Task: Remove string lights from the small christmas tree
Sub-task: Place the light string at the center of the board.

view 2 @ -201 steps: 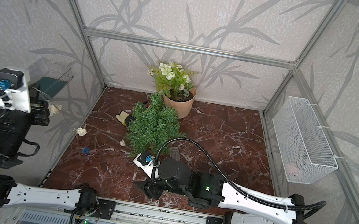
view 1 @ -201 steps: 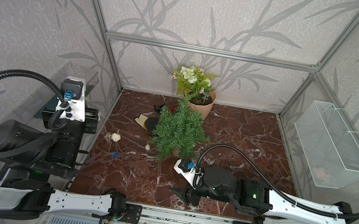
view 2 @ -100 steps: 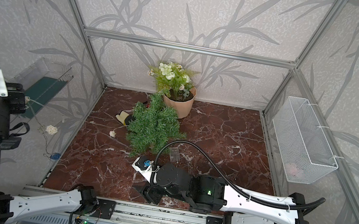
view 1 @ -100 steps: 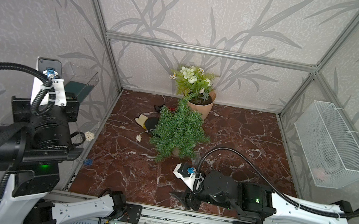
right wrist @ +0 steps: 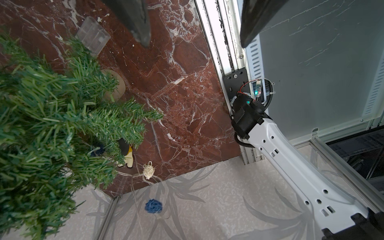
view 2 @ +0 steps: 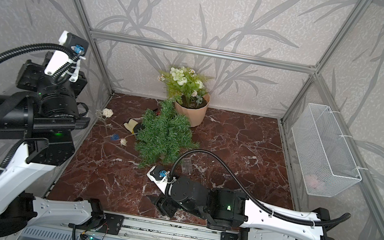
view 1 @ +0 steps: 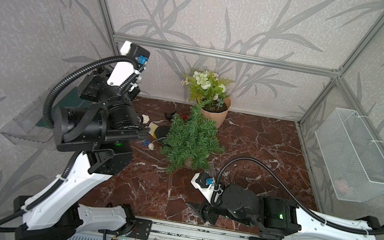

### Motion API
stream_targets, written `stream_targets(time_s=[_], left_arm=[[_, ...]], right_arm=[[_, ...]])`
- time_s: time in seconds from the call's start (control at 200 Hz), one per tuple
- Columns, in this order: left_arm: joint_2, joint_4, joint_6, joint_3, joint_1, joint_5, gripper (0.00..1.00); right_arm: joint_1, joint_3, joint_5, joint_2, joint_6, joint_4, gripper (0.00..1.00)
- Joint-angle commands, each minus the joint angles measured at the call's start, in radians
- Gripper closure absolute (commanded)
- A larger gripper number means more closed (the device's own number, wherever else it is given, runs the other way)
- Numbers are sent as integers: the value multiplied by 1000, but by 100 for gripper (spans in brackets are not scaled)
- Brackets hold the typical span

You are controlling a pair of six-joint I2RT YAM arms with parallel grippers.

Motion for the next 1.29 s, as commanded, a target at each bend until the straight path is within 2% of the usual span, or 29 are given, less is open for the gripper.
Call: stream_targets(time_s=[0.0,0.095,0.235,0.335,0.42,0.545,0.655,0.775,0.845,0.915,1.125,1.29], left_arm=[[37,2,17,62,36,64,100],[79,-126,-89,81,103,84,100],[120,-391,-345,91,215,121,100],[151,-585,-551,109,297,151,100],[177,-819,-814,144,380,203,100],[220,-1235,-1238,239,522,374,100],[233,-1364,-1388,250,602,495,100],[280,-1579,-1612,368,728,747,100],[315,-1663,-1693,430,772,860,100],[375,-1745,-1726,522,783,919,100],[617,-1936,-1827,887,860,1134,100],[665,-1840,-1936,898,929,1234,100]], right_arm=[[10,25,39,-10,2,-15,33],[9,24,47,0,-6,-12,32],[8,18,63,7,-15,-7,32],[7,15,75,5,-25,-5,31],[3,16,80,4,-35,-7,31],[-19,17,73,-5,-46,-6,31],[-62,28,26,-13,-41,-4,30],[-100,76,-32,-3,-42,-23,31],[-113,117,-59,9,-49,-36,30],[-140,150,-106,21,-47,-39,30],[-274,275,-277,65,-36,-62,30],[-372,393,-369,109,-55,-90,30]])
